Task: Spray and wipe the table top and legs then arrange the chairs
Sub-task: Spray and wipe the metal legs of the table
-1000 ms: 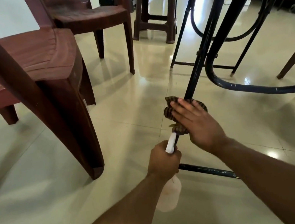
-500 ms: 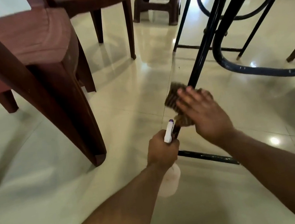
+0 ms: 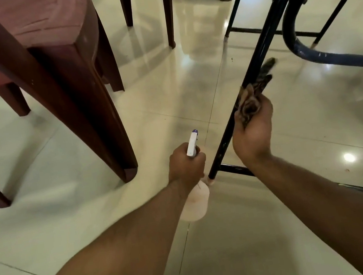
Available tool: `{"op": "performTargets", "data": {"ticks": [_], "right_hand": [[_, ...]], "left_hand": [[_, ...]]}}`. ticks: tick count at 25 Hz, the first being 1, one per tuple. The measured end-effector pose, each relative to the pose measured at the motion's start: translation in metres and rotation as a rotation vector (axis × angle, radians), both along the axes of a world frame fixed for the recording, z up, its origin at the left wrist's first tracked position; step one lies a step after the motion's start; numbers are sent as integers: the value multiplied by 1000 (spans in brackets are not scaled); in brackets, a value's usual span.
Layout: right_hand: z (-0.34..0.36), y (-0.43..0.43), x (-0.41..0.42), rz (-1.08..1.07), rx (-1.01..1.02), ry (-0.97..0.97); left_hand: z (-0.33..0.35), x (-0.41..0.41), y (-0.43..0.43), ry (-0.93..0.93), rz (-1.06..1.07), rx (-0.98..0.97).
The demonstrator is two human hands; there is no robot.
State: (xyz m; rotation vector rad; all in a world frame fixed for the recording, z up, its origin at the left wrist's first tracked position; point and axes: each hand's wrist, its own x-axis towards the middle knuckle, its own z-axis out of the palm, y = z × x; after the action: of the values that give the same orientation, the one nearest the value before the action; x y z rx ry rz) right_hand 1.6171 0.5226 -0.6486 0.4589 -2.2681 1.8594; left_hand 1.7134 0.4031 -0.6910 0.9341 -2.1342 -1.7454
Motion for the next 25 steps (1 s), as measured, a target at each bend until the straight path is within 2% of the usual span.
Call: {"op": "performTargets", "data": {"ticks": [2,4,5,8,10,12,14,17,18,19,22,23,25], "right_hand": [[-19,8,10,-12,287,-68],[-23,10,10,5,316,-74],[-18,9,4,-23,336,32],[4,12,-6,-198,677,486],[-19,22,5,-36,1041,666],[-53,32,28,270,1369,675],[-60,35,26,315,1427,709],[-43,31,8,81,1332,764],[-39,28,9,67,1343,725],[-41,23,16,143,1385,669],[-77,14,54,589,1544,356],[-89,18,67,601,1548,264],[-105,25,80,395,1398,186]], "left_hand": [[0,0,-2,10,6,8],[-1,-2,-2,17,-32,-29],[-2,-3,-3,13,-47,-40],[-4,-4,-1,-5,-70,-25],[-2,-4,1,-4,-90,-40],[-7,-3,0,-14,-106,-81],[-12,-2,-2,-38,-123,-94],[-7,-6,-9,-32,-133,-89],[-3,-7,-13,-29,-130,-91],[0,-10,-18,-32,-124,-101],[9,-15,-33,-33,-138,-153],[11,-17,-36,-26,-150,-163],[14,-17,-38,-18,-152,-152]]}}
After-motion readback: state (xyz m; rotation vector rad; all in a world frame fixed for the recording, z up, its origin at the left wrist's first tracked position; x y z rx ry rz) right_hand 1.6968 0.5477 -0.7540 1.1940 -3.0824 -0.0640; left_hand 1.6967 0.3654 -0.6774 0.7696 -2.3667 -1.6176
